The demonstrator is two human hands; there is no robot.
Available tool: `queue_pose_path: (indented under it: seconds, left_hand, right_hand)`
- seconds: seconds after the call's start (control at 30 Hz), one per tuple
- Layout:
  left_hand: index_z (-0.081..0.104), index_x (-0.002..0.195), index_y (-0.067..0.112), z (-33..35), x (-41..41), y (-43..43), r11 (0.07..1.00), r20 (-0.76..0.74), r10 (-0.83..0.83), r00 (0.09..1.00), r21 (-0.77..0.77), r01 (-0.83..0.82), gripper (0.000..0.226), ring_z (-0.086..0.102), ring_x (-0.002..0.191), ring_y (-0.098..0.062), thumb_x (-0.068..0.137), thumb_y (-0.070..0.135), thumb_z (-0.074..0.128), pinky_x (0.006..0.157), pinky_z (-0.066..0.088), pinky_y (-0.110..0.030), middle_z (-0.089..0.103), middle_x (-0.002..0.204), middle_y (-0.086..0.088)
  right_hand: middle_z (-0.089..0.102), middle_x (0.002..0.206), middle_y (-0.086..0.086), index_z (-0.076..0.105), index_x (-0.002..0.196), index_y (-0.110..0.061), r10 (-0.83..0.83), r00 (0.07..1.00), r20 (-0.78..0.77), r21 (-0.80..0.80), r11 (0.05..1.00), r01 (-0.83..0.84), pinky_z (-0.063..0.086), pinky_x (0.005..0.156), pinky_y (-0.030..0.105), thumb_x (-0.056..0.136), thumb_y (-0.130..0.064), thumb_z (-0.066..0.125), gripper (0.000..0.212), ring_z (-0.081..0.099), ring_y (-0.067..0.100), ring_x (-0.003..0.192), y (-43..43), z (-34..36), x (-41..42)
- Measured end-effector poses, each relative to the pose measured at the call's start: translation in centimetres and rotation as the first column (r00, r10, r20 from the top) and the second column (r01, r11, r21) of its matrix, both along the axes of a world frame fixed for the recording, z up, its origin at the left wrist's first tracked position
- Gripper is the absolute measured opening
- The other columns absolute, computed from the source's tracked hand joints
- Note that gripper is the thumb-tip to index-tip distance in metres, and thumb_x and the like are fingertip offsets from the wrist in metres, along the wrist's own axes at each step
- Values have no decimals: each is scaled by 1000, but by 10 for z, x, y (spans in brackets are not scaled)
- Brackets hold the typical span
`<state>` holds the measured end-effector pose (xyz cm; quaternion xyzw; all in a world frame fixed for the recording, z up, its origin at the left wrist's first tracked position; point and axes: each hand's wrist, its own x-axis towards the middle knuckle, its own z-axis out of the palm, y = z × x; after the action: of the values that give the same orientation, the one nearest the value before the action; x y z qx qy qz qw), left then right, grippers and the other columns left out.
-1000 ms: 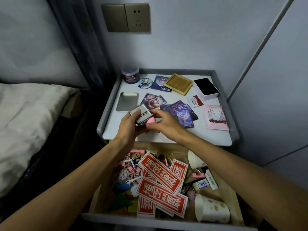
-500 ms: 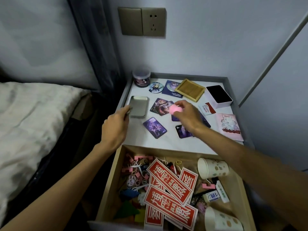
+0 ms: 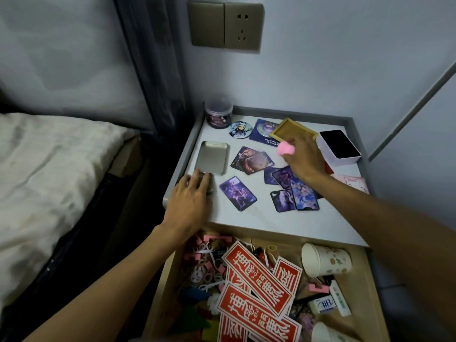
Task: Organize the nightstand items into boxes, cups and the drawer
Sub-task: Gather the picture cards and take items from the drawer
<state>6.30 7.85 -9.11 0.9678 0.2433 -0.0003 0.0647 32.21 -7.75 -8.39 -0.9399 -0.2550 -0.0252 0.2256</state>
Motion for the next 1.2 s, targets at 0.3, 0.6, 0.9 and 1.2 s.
queue_pose_path:
  seconds: [0.3, 0.6, 0.9, 1.2]
  left_hand:
    - [24, 154, 23, 0, -1, -1, 999, 53, 26, 998, -21, -25, 61, 23, 145, -32, 101, 48, 41, 119, 24, -42, 23, 160, -10]
    - [37, 149, 19, 19, 49, -24, 965, 124, -251, 960, -46, 258, 58, 31, 141, -29, 97, 39, 54, 116, 25, -39, 41, 152, -9]
    - [31, 153, 21, 6, 72, -34, 929, 25, -353, 935, -107, 353, 62, 19, 150, -29, 100, 50, 46, 122, 16, -42, 26, 162, -9]
    - [46, 145, 15, 18, 59, -39, 926, 178, -323, 930, -146, 349, 53, 38, 140, -29, 98, 38, 56, 115, 33, -43, 43, 152, -11]
  right_hand:
    - [55, 128, 10, 48, 128, -15, -94, 996, -10, 142, 985, 95, 44, 75, 36, 90, -26, 68, 44, 57, 33, 108, -9, 9, -3]
    - [66, 102, 14, 50, 130, -23, 215, 866, 451, -587, 802, 107, 44, 75, 36, 99, -28, 50, 31, 62, 31, 92, -45, 21, 36]
    - [61, 117, 13, 44, 135, -25, 272, 864, 424, -684, 721, 109, 42, 91, 41, 101, -49, 41, 42, 57, 29, 108, -46, 13, 60]
    - [53, 120, 23, 51, 136, -18, 152, 932, 329, -461, 887, 18, 42, 84, 43, 100, -35, 48, 40, 55, 39, 102, -41, 30, 25]
